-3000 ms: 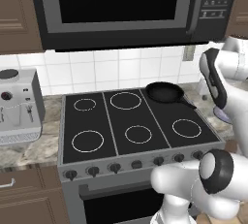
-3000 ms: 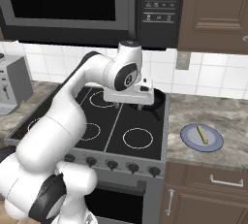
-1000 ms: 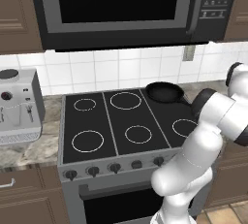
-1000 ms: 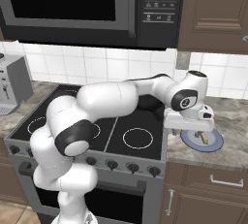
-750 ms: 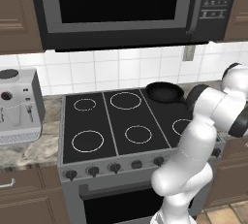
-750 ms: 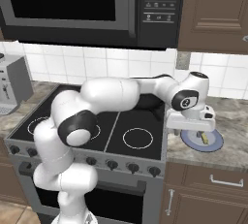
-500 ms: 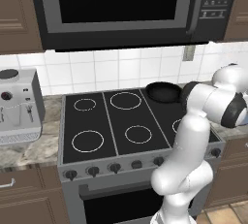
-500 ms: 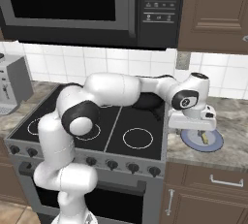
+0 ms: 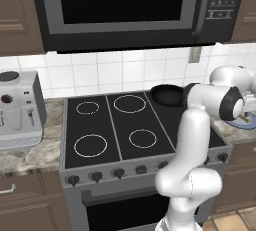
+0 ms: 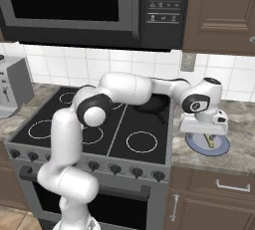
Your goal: Pick up the butter stick and place it in the pan. Then turn on the burner for the pan.
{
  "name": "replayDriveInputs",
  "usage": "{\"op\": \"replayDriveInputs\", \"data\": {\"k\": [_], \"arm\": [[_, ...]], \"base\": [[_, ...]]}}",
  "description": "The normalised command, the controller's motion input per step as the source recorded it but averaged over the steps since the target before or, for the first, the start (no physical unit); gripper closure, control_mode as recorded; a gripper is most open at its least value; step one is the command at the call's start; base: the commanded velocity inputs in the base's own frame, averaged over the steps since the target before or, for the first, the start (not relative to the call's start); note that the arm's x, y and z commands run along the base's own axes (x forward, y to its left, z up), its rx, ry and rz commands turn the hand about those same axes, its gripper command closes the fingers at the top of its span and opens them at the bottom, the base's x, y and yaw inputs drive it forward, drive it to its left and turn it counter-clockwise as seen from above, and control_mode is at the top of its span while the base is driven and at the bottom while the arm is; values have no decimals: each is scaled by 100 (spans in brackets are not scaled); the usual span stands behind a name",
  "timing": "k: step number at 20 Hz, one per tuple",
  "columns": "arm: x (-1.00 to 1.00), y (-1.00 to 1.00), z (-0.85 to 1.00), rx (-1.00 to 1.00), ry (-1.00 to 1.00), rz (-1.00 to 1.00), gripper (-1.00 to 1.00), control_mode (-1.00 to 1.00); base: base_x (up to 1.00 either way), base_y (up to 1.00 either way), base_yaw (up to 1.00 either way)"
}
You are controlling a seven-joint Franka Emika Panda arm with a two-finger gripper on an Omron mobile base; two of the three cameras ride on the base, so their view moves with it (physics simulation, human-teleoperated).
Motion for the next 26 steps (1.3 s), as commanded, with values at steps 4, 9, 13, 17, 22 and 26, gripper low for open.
{"op": "replayDriveInputs", "data": {"k": [4, 9, 13, 17, 22, 26], "arm": [[33, -9, -20, 0, 0, 0, -100, -100], [30, -9, -29, 0, 0, 0, -100, -100], [28, -15, -29, 1, 0, 0, -100, -100], [23, -15, -26, 2, 3, 0, -100, -100], [23, -18, -21, 3, 2, 0, -100, -100], [21, -12, -15, 2, 3, 0, -100, -100]], "base": [[0, 0, 0], [0, 0, 0], [0, 0, 0], [0, 0, 0], [0, 0, 0], [0, 0, 0]]}}
